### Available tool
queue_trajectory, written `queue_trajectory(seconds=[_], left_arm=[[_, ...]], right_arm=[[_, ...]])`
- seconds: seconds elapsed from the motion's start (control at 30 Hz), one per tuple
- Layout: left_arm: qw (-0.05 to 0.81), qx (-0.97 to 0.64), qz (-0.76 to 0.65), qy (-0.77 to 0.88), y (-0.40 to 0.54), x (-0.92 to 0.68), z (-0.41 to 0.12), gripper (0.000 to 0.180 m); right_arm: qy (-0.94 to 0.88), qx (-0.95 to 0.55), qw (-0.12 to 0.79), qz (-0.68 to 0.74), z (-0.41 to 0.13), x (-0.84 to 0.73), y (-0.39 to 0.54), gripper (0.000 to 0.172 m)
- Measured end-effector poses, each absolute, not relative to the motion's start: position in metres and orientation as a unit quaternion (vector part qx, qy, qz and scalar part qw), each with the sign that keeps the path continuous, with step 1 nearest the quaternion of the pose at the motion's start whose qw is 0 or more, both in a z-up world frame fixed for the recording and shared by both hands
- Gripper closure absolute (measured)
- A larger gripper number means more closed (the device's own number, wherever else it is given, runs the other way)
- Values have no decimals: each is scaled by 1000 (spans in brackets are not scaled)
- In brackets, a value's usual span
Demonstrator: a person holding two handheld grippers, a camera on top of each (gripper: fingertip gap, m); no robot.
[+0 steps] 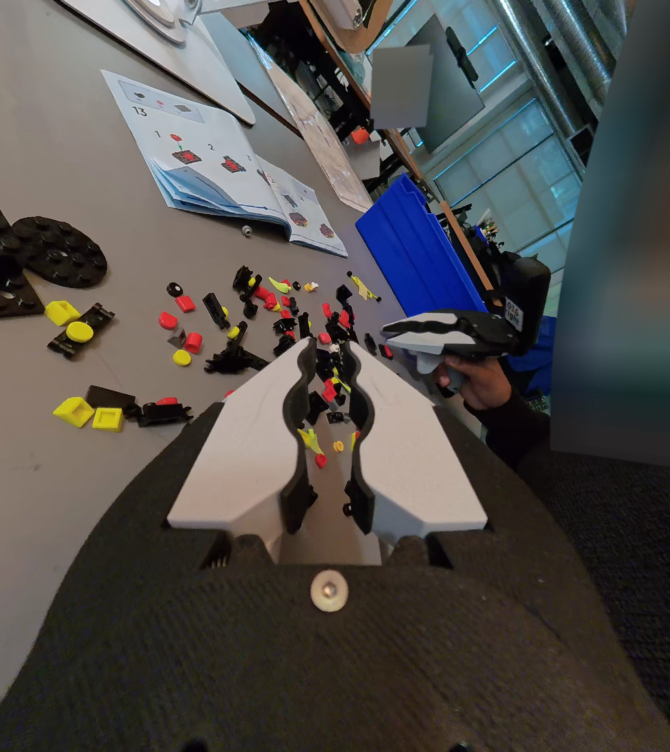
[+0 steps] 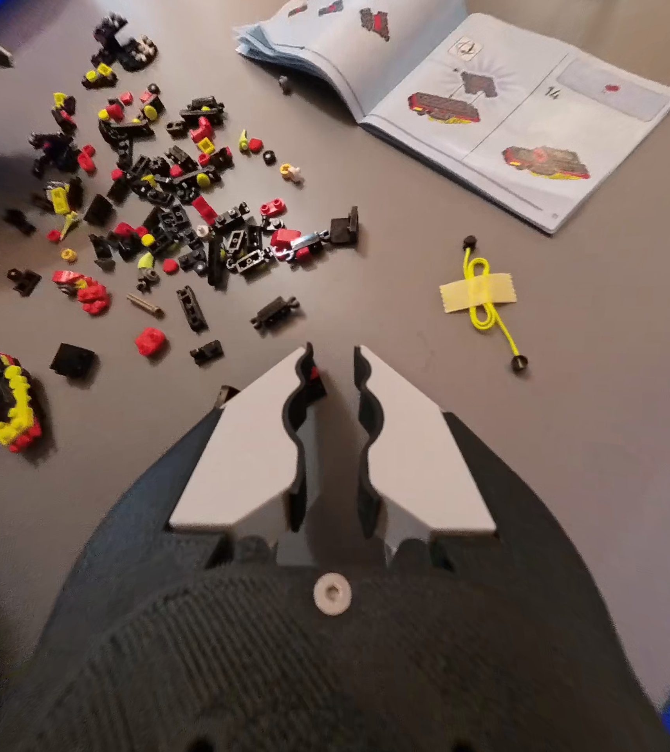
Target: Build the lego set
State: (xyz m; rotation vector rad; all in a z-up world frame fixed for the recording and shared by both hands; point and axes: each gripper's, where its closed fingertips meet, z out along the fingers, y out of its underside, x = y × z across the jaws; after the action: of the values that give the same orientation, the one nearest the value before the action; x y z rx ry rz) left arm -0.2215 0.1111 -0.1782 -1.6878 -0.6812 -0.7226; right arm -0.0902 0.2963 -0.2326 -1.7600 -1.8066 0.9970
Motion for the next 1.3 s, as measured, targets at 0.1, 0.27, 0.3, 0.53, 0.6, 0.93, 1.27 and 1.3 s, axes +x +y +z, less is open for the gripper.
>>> queue_trajectory(seconds=[0.1,0.27,0.3,0.53,0.6,0.93,1.27,1.3], left_arm=[[559,-712,-310,-289,111,-222,-177,169],[560,-706,-325,-288,111,-218,-174,170],[561,-705,-325,-287,111,-218,-172,170],[562,-699,-341,-282,112,-214,-169,169],[560,-697,-347,-281,113,-212,-168,168],[559,-696,-351,-282,113,-211,-169,168],[558,-696,-351,-283,113,-211,-169,169],[558,-696,-352,-283,113,-211,-169,169]], right_arm=[[-637,-625,196,406,-220,-84,291,144],[-678,-587,132,422,-228,-72,270,83],[-690,-577,140,414,-229,-71,270,83],[-732,-537,163,386,-235,-75,262,115],[-731,-531,161,397,-234,-81,255,125],[-708,-552,266,352,-226,-110,272,153],[-713,-455,150,512,-196,-97,207,146],[-726,-450,153,497,-201,-97,204,146]])
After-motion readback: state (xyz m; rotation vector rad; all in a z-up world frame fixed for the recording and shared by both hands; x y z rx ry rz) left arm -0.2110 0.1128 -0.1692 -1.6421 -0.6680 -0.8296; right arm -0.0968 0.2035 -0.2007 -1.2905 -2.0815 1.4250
